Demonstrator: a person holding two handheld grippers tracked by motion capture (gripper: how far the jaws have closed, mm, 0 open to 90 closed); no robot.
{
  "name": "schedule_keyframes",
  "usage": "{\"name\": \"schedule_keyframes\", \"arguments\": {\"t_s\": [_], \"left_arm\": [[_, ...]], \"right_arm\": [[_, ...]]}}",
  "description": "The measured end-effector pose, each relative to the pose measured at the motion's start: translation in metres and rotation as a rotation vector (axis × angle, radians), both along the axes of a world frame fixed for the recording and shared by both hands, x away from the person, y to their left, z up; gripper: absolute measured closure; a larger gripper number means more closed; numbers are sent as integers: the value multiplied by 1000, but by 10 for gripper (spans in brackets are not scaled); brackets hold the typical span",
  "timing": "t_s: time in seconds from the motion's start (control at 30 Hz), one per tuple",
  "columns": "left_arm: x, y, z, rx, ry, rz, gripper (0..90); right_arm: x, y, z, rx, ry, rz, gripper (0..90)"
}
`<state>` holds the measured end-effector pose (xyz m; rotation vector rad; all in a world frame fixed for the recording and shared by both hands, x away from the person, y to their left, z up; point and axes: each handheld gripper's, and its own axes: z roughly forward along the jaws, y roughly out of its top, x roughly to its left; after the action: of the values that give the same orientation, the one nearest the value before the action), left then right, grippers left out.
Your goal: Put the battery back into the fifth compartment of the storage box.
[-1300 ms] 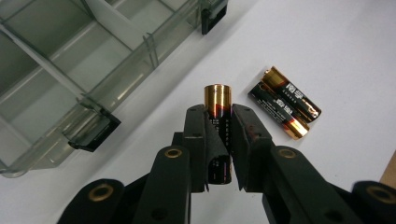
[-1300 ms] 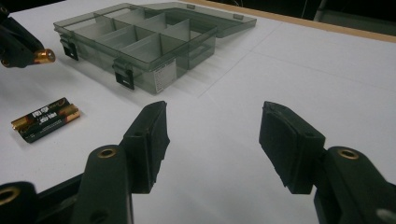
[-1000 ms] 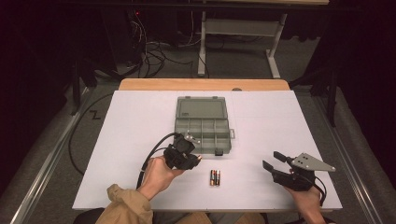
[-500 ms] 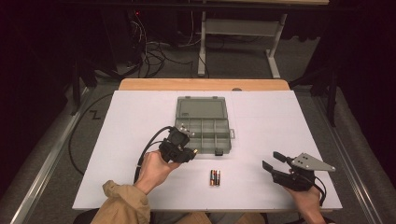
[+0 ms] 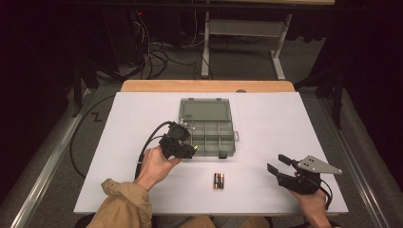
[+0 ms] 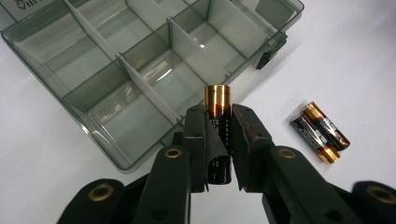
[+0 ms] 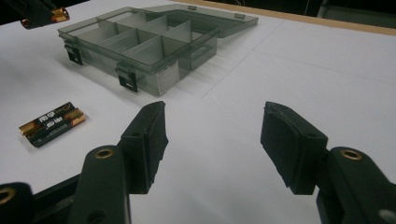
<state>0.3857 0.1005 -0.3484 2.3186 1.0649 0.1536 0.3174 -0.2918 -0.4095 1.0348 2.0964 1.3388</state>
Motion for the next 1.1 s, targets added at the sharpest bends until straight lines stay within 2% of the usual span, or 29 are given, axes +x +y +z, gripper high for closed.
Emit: {"name": "schedule_keyframes", "arguments": {"t_s": [0.27, 0.57, 1.1], "left_arm": [[10, 3, 5, 11, 0, 15, 763], [18, 10, 4, 11, 3, 41, 763], [32, 15, 0, 46, 8, 74, 763]], "right_arm": [[1, -1, 0, 10, 30, -4, 425], [2, -1, 0, 6, 51, -1, 433], [2, -1, 1, 2, 61, 2, 436]]}}
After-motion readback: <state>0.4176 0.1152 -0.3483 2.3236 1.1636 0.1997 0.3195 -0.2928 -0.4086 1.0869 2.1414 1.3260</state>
